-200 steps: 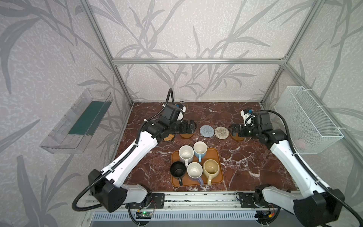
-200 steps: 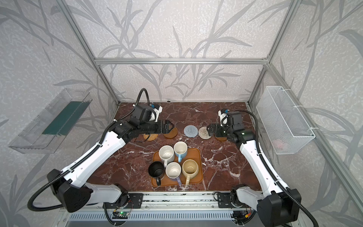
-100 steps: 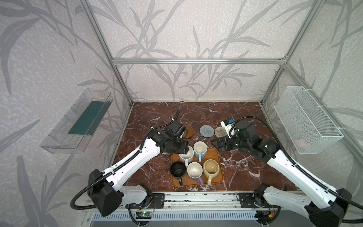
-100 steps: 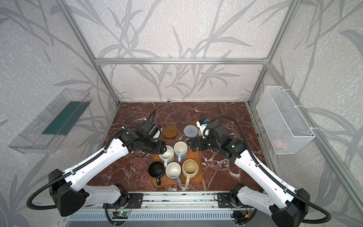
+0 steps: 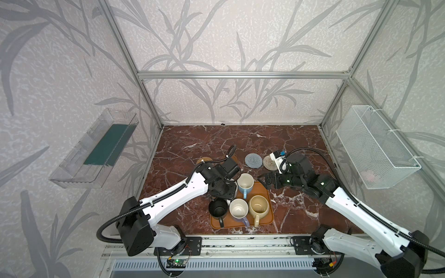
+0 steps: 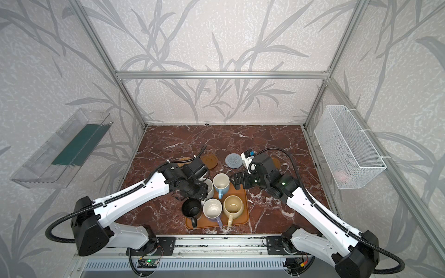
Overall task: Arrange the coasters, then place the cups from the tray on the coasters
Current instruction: 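Bring left gripper above the white speckled mug while right gripper moves beside the tray, then lower left gripper and close it on the speckled mug's handle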
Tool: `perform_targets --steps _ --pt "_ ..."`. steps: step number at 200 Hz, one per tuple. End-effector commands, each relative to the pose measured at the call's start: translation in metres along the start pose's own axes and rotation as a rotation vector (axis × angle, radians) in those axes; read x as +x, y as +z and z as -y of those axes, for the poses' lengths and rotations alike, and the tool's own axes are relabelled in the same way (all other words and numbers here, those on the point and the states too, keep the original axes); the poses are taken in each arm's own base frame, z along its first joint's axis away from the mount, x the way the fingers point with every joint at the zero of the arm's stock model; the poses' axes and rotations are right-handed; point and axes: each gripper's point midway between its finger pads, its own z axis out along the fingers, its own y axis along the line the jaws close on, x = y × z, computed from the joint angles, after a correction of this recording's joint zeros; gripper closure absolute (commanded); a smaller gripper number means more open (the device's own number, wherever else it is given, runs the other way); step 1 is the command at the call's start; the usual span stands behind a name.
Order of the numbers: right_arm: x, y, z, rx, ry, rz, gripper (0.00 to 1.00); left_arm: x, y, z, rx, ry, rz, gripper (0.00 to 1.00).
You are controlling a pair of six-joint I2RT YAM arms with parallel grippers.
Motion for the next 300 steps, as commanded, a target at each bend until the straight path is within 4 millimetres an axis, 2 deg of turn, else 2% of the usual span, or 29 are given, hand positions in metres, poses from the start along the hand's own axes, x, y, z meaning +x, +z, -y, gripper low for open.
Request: perform_targets --steps 1,14,90,190,230,273,300 --pt "-0.005 -0.001 -0.010 -0.050 0.010 0.030 0.01 0.008 0.008 -0.007 -0.053 -0.012 -0.026 0.45" --pt "-0.002 0.001 -0.008 -0.049 0.015 0.021 0.01 0.008 0.011 -0.008 -0.060 -0.013 -0.030 0.50" --pt "-0.003 0.001 -0.009 -0.059 0.031 0.036 0.01 0.008 0.036 -0.010 -0.075 -0.020 -0.024 0.56" --pt "-0.001 0.003 -0.007 -0.052 0.043 0.031 0.01 0.002 0.052 -0.015 -0.123 -0.034 -0.011 0.61" --pt "0.004 0.010 -0.009 -0.081 0.057 0.010 0.01 0.001 0.056 -0.014 -0.122 -0.031 -0.011 0.61" --pt "0.009 0.022 -0.021 -0.127 0.045 -0.030 0.01 -0.002 0.061 -0.012 -0.124 -0.028 -0.013 0.62" --pt "0.010 0.026 -0.024 -0.122 0.039 -0.038 0.01 -0.002 0.062 -0.013 -0.134 -0.030 -0.017 0.67"
